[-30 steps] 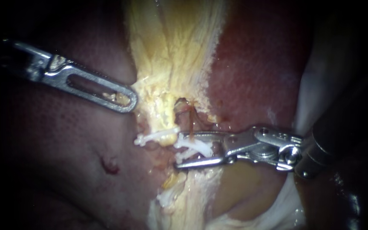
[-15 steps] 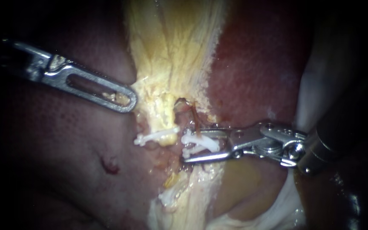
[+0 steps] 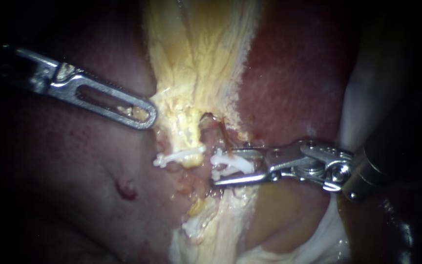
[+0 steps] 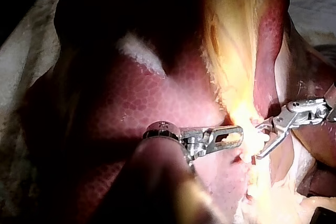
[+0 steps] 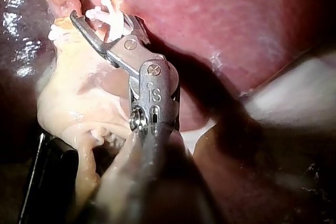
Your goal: Going back second clip right tube
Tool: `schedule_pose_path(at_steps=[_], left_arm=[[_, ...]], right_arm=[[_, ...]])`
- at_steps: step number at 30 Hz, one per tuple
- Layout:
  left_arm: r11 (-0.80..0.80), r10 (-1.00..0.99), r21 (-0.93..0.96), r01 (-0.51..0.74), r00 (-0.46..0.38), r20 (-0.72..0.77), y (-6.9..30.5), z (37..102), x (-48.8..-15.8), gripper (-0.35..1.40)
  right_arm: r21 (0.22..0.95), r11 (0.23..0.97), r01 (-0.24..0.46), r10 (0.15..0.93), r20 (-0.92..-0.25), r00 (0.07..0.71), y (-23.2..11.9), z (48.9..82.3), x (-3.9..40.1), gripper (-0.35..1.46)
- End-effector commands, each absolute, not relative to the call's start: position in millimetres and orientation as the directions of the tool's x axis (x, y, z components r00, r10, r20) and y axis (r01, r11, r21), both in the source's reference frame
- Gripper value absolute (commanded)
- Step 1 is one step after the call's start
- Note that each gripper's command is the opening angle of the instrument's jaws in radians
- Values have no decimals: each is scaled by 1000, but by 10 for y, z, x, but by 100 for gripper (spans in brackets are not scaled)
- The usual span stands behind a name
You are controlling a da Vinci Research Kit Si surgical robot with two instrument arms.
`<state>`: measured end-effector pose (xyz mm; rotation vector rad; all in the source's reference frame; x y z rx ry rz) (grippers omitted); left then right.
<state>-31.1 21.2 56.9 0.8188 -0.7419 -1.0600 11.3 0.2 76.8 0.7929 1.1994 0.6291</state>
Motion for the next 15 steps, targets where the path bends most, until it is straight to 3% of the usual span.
schedule_pose_path(at_steps=[1,10,15], left_arm=[[265,-941,857,443,314,129,212,569,-311,-35],[265,-941,857,443,314,129,212,569,-310,-35],[265,-940,857,442,315,129,212,570,-310,-35]], right_arm=[[812,584,-22,786,-558,265,2,767,114,50],[833,552,-35,807,-524,272,0,766,110,50],[852,523,20,813,-505,291,-4,757,111,50]])
